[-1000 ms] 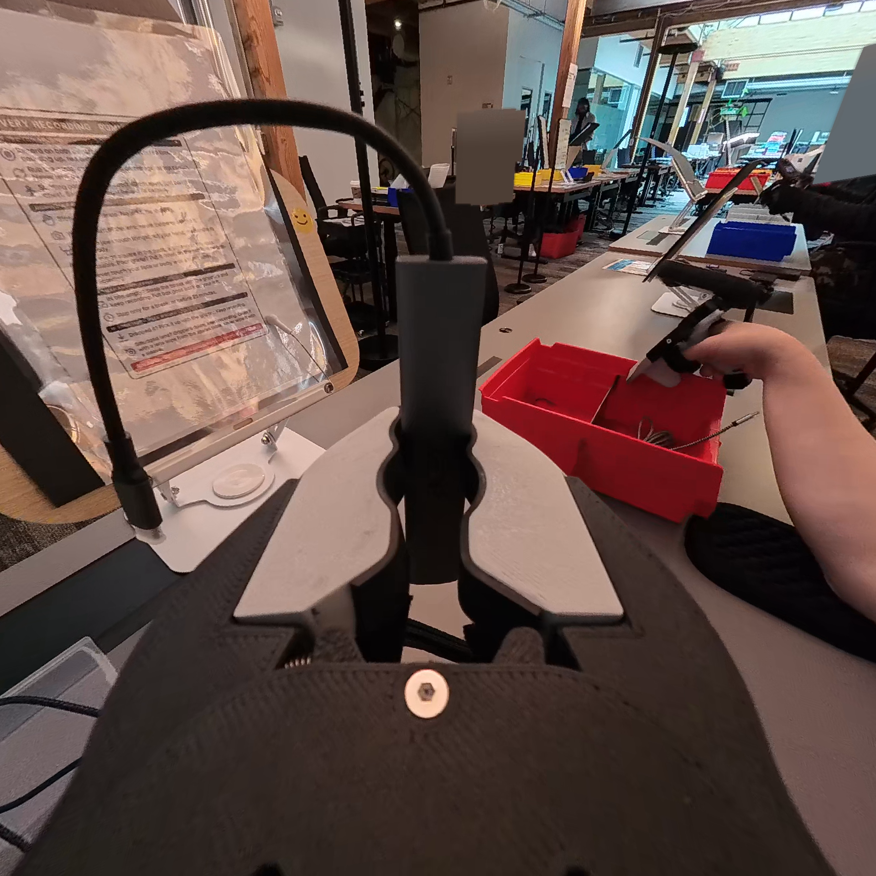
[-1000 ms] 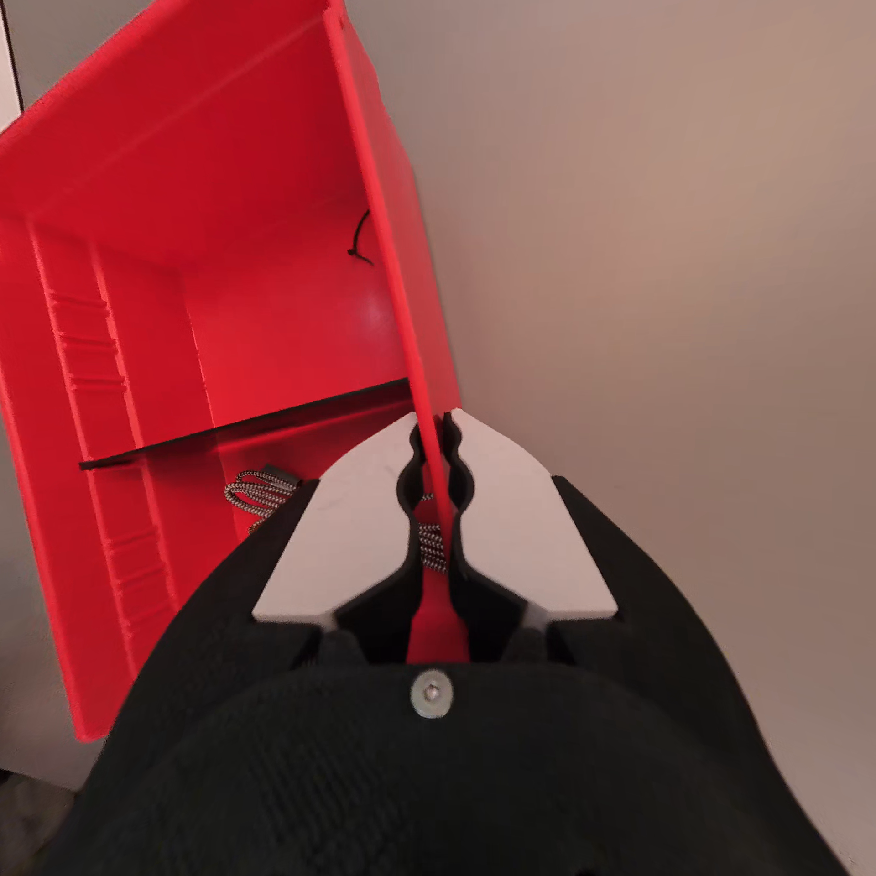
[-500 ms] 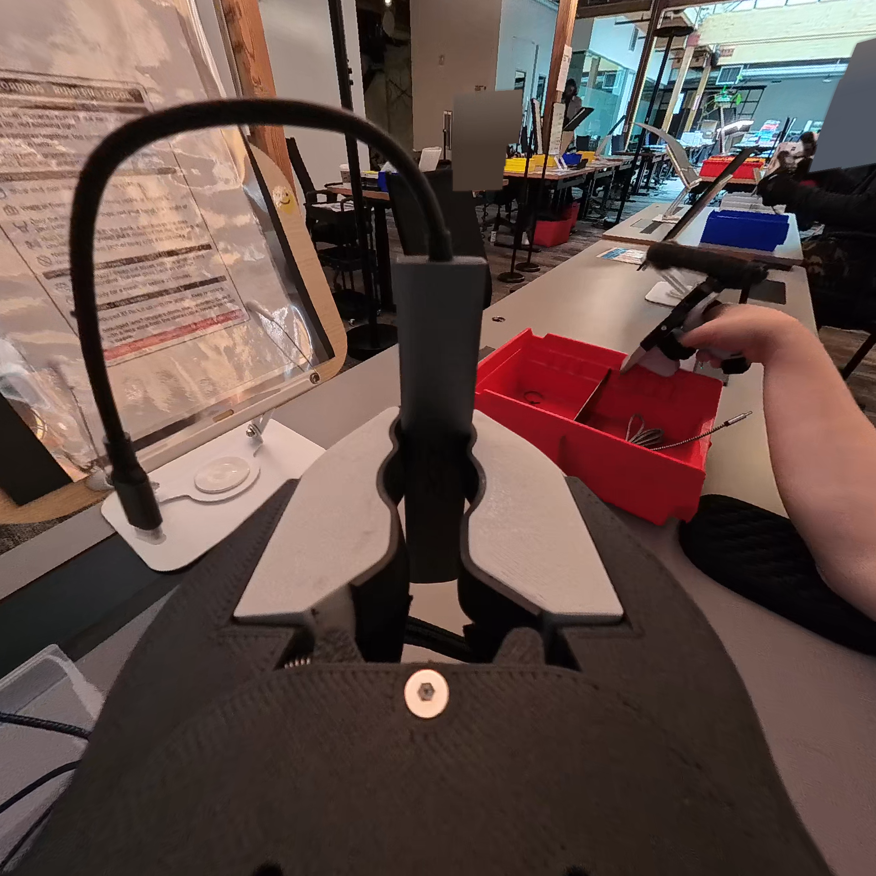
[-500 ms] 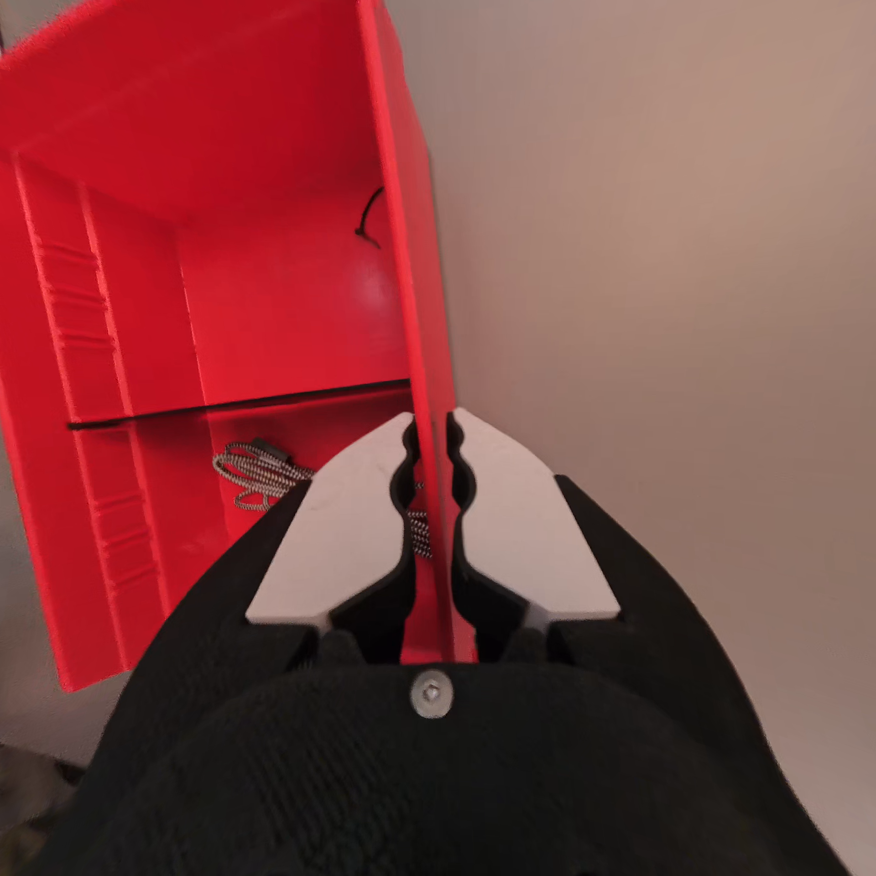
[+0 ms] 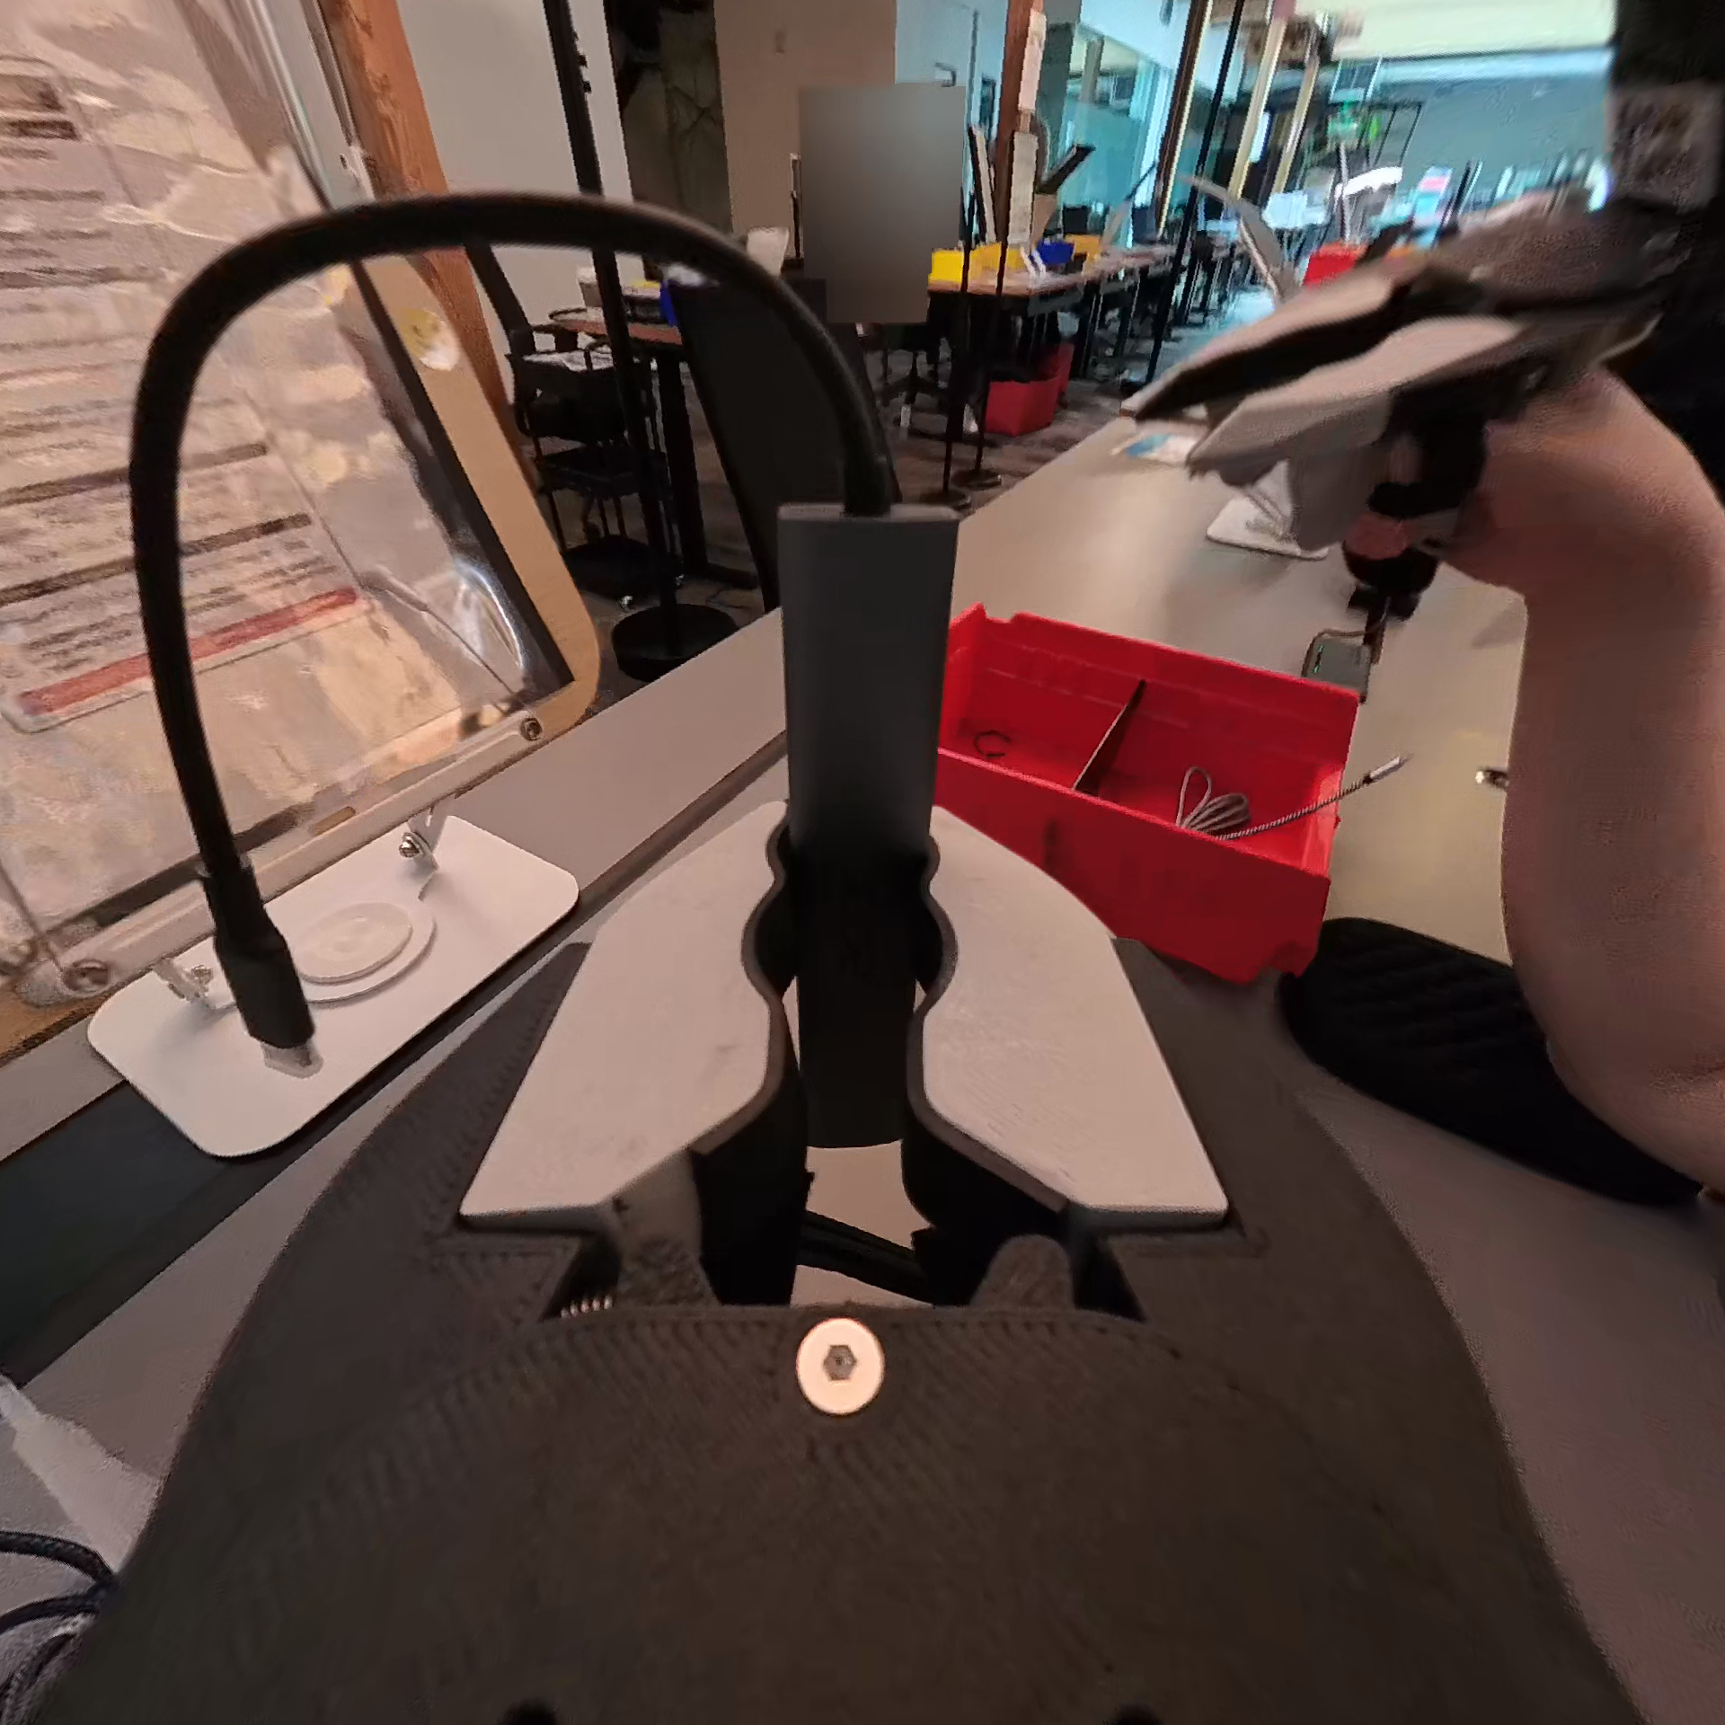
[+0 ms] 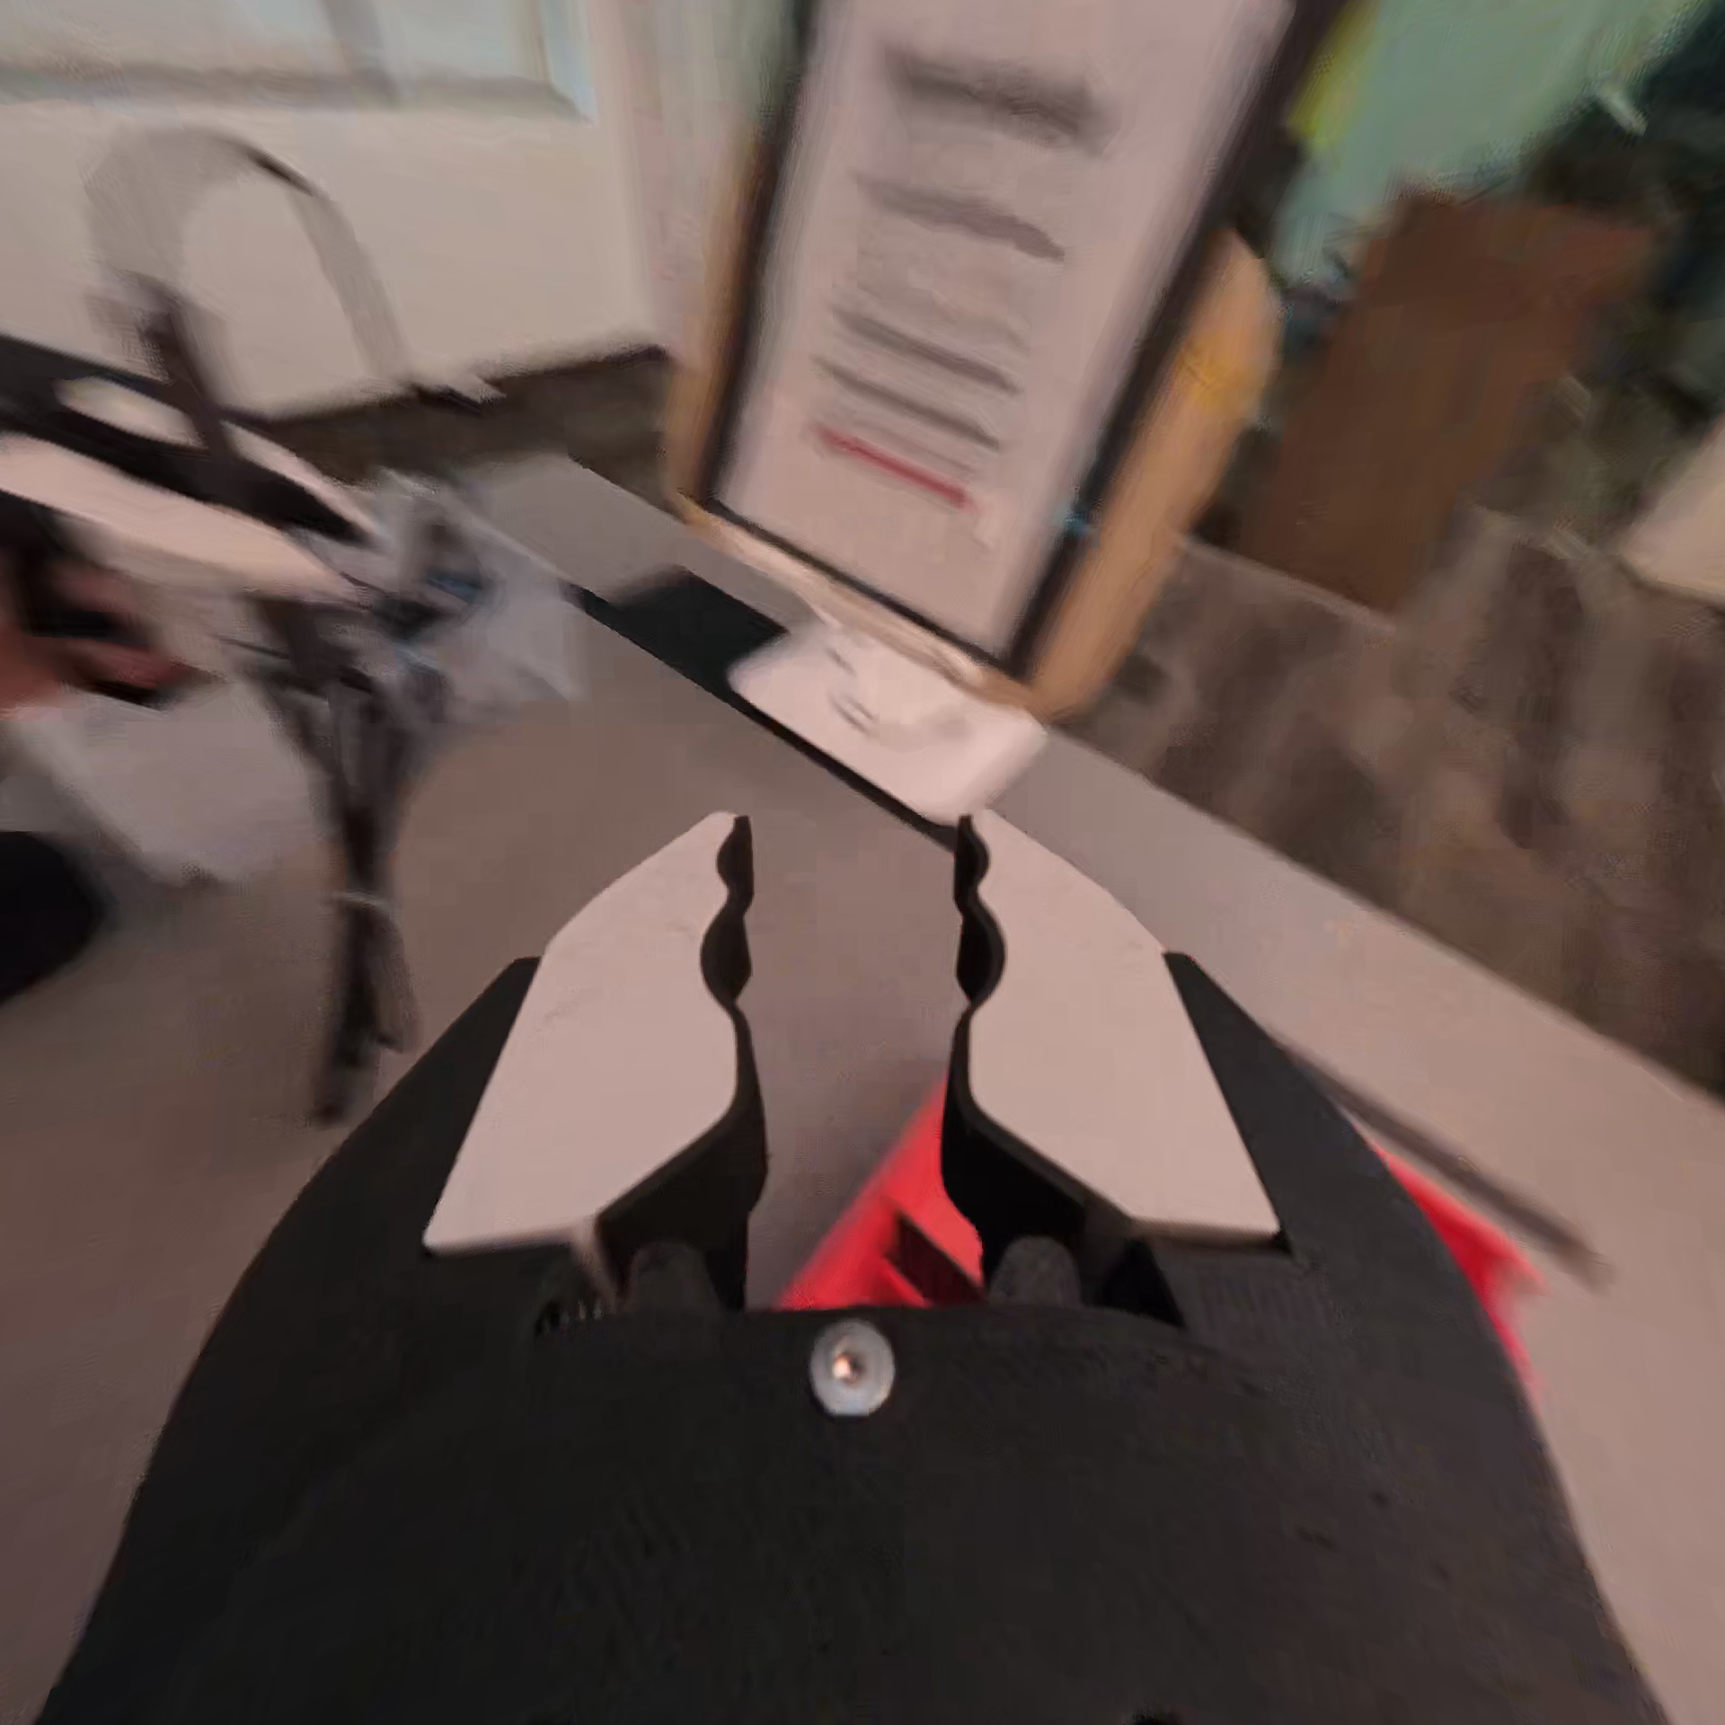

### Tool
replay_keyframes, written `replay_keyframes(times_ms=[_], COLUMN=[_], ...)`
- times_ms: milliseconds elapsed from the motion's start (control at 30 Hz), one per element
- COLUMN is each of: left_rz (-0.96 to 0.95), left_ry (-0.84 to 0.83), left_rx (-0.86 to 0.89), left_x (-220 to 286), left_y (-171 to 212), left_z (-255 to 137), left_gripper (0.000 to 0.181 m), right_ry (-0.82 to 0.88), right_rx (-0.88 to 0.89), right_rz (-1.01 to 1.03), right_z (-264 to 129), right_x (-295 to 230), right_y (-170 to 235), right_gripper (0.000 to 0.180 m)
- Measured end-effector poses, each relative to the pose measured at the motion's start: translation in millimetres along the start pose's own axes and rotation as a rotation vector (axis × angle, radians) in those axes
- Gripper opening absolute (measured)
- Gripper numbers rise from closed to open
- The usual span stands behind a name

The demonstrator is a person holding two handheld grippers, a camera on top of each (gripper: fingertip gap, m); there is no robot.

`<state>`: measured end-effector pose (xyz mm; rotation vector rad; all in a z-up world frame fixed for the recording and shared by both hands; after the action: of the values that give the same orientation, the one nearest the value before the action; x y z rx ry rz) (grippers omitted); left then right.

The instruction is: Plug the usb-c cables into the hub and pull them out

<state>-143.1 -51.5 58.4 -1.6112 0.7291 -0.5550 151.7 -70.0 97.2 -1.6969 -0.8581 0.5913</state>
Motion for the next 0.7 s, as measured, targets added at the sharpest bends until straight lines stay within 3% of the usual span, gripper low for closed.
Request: replay_keyframes(times_ms=[33, 133, 333, 367, 433, 600, 700], left_rz=[0.025, 0.108, 0.244, 0.264, 0.296, 0.333, 0.328], left_ry=[-0.003, -0.030, -0.084, -0.085, -0.104, -0.075, -0.047], left_rx=[-0.014, -0.061, -0.131, -0.143, -0.161, -0.122, -0.131], left_x=[4, 16, 33, 36, 39, 45, 42], left_y=[2, 9, 23, 25, 28, 25, 18], left_z=[3, 13, 30, 31, 35, 33, 21], left_gripper=[0.020, 0.020, 0.020, 0.020, 0.020, 0.023, 0.035], right_ry=[-0.117, -0.389, -0.449, -0.496, -0.588, -0.573, -0.566], right_rx=[0.076, 0.171, 0.125, 0.134, 0.143, 0.126, 0.154], right_rz=[-0.038, -0.045, 0.133, 0.187, 0.268, 0.301, 0.319], right_z=[18, 72, 145, 149, 153, 147, 138], right_x=[-20, -70, -91, -92, -93, -84, -78], right_y=[-11, -25, -4, -2, 2, 1, -4], right_gripper=[0.045, 0.053, 0.051, 0.046, 0.018, 0.010, 0.010])
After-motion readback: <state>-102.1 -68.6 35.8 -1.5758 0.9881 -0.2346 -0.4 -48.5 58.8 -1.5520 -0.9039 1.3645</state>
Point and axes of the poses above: each gripper's, where its closed fingertips meet, z out along the fingers, y out of its underside, x = y × z across the jaws, the point moved 7 cm from there along -z, back along the fingers, and after that the axes turned 14 degrees about -y, right-handed, at the moved point
